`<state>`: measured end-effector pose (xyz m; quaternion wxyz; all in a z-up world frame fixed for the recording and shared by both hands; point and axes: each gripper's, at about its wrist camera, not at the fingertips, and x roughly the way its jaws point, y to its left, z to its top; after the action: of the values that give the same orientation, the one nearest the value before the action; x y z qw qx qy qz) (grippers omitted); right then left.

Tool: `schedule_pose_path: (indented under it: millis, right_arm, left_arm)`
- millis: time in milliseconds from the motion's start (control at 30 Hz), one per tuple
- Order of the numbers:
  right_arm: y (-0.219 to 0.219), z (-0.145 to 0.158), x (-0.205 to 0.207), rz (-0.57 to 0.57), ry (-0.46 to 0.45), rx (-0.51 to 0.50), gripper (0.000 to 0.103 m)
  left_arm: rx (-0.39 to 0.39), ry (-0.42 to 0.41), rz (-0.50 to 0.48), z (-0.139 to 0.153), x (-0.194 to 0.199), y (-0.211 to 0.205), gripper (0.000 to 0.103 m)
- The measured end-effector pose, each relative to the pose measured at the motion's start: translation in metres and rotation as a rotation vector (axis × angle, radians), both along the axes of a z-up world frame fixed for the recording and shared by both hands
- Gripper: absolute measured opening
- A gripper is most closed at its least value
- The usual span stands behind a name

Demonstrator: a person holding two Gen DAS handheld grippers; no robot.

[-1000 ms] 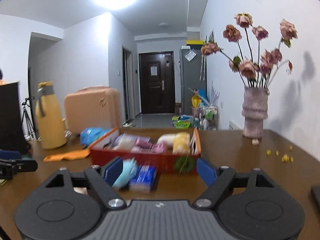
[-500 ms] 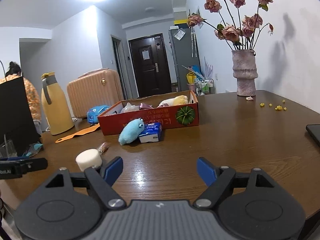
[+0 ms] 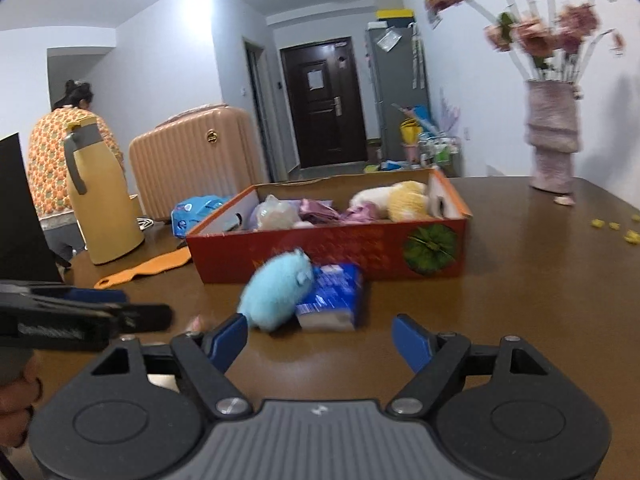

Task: Organize soft objects
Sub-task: 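Grasp the light blue fuzzy plush with both tools and lift it, then carry the light blue plush into the box and lower it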

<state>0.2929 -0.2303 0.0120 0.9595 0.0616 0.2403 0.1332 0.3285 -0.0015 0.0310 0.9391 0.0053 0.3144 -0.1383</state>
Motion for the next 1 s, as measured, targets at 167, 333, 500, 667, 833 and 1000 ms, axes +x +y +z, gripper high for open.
schedule_pose_path:
  millis: [167, 333, 500, 667, 833, 1000]
  right_arm:
    - [0.025, -0.005, 0.072, 0.024, 0.047, 0.022, 0.066]
    - [0.043, -0.018, 0.111, 0.024, 0.087, -0.003, 0.041]
    - [0.053, -0.018, 0.105, 0.078, 0.065, -0.013, 0.024]
    - [0.024, -0.001, 0.054, 0.119, 0.040, 0.060, 0.021]
    - [-0.033, -0.006, -0.019, 0.127, 0.114, 0.205, 0.021]
    - [-0.075, -0.021, -0.067, 0.122, 0.179, 0.284, 0.024]
  left_arm:
    - [-0.011, 0.063, 0.031, -0.010, 0.058, 0.009, 0.070]
    - [-0.058, 0.065, 0.080, -0.013, 0.069, 0.025, 0.070]
    - [-0.055, 0.050, 0.112, -0.005, 0.050, 0.029, 0.070]
    - [-0.102, 0.006, 0.090, 0.012, 0.004, 0.020, 0.070]
    - [-0.147, 0.016, 0.005, 0.011, -0.051, -0.018, 0.070]
    - [-0.202, 0.096, -0.106, -0.013, -0.086, -0.056, 0.070]
